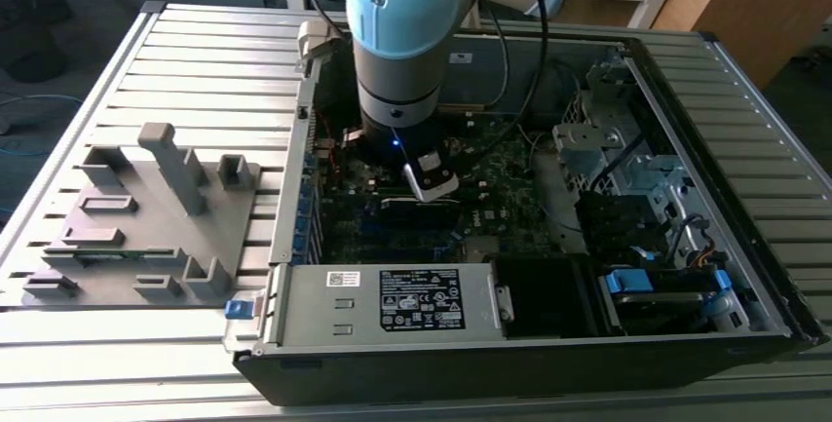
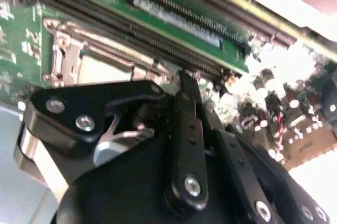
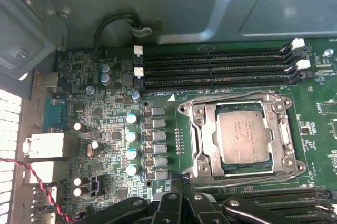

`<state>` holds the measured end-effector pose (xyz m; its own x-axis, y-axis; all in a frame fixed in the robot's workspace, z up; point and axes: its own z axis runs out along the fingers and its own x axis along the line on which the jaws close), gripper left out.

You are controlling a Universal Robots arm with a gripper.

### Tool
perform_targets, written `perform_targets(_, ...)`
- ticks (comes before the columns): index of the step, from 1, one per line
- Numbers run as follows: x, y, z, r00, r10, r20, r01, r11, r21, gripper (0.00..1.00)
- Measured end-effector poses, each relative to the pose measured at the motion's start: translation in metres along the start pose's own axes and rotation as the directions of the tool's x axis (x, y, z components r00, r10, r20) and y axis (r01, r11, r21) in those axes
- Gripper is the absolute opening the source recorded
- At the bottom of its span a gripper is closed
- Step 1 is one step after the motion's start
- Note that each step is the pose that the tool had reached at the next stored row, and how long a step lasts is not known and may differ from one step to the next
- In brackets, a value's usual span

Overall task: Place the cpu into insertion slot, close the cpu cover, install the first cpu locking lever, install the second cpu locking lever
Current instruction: 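Install the second cpu locking lever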

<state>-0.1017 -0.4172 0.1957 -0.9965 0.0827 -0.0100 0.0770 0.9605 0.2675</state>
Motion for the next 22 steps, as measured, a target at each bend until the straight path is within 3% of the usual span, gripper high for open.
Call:
perform_targets(3, 0.0000, 0.0010, -0.0035, 1.0000, 0.000, 0.0001, 0.000, 1.0000, -0.0003, 0.11)
perform_targets(7, 0.0000, 0.0010, -0.0032, 1.0000, 0.000, 0.0002, 0.000, 1.0000, -0.0004, 0.11)
perform_targets(14, 0.0003, -0.0009, 0.0033, 1.0000, 0.000, -0.0001, 0.000, 1.0000, -0.0013, 0.11)
perform_targets(22, 0.0005, -0.0017, 0.0062, 1.0000, 0.000, -0.0003, 0.000, 1.0000, -0.0050, 0.11)
